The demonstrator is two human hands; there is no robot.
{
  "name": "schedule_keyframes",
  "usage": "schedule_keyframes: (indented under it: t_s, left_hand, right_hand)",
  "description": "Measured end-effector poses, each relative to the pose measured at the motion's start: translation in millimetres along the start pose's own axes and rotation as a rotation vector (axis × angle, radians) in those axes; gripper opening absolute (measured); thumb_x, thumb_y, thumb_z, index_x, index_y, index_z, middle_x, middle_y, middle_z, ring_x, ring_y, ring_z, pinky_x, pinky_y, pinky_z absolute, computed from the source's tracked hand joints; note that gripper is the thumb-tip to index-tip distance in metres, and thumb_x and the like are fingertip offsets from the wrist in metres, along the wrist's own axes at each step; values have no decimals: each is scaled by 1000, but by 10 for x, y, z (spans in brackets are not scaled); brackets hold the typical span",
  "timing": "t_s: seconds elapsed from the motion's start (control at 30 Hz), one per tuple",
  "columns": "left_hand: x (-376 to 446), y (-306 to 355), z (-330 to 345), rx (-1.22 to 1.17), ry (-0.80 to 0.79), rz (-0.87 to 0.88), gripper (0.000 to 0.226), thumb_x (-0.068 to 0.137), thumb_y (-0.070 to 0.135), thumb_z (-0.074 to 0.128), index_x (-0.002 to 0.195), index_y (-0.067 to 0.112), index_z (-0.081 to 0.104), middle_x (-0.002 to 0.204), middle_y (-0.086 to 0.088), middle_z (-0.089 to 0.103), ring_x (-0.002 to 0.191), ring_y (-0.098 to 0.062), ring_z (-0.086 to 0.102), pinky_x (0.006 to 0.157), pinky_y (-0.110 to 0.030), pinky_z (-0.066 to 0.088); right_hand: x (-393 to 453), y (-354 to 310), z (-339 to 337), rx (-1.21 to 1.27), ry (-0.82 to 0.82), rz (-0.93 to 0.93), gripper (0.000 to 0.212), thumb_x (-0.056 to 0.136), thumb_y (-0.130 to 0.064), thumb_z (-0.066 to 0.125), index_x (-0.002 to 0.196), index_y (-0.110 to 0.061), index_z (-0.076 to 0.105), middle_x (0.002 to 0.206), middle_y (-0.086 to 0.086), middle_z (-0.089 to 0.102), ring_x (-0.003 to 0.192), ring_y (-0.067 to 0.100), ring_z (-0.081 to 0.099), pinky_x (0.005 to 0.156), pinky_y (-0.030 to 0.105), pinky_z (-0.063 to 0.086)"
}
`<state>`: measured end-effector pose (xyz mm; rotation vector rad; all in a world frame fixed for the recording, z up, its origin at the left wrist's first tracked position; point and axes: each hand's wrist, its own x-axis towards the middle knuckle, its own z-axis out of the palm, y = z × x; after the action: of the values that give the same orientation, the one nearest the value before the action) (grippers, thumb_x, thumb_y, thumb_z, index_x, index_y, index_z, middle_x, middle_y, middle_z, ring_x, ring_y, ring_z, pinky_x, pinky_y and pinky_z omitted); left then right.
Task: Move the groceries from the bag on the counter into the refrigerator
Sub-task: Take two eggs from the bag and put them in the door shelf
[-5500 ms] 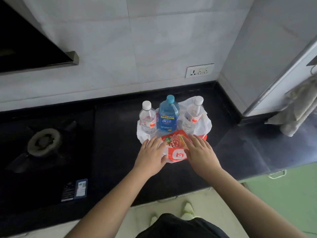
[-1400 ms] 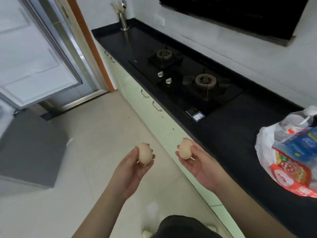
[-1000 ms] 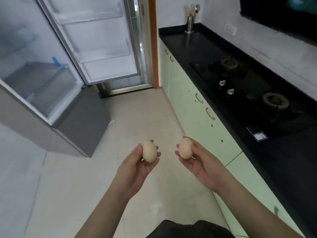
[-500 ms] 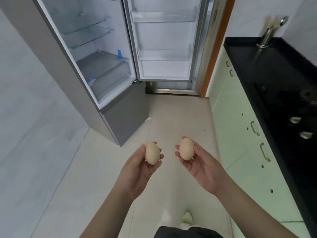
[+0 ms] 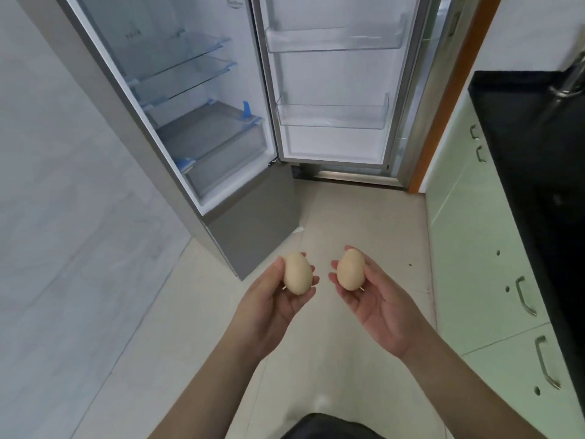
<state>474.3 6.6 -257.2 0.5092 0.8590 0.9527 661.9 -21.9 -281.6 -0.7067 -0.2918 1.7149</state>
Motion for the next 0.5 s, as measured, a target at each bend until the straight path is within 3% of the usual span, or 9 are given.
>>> schedule_keyframes:
  t_s: [0.27, 0.4, 0.5]
  left_hand:
    - [769, 519, -217, -79, -5, 47, 41, 90, 33, 52, 114, 2, 64, 100, -18, 67, 85, -25, 68, 69, -29, 59]
    - [1182, 980, -329, -34, -41, 91, 40, 91, 33, 52, 115, 3, 64, 107, -18, 64, 91, -25, 67, 75, -30, 58]
    - [1508, 1330, -392, 6, -84, 121, 39, 93, 32, 50, 118, 4, 63, 108, -18, 64, 92, -24, 67, 76, -30, 57]
  right_hand:
    - [1036, -208, 300, -54, -39, 11, 36, 94, -18, 48, 128, -10, 57, 115, 19, 66, 101, 28, 67, 90, 35, 56]
    - [1659, -391, 638, -54, -32, -60, 35, 90, -19, 51, 123, -10, 59, 111, 18, 68, 104, 27, 67, 95, 34, 53]
    - [2079, -471, 889, -67, -22, -82, 40, 87, -18, 52, 125, -8, 58, 107, 17, 70, 101, 27, 68, 90, 33, 56]
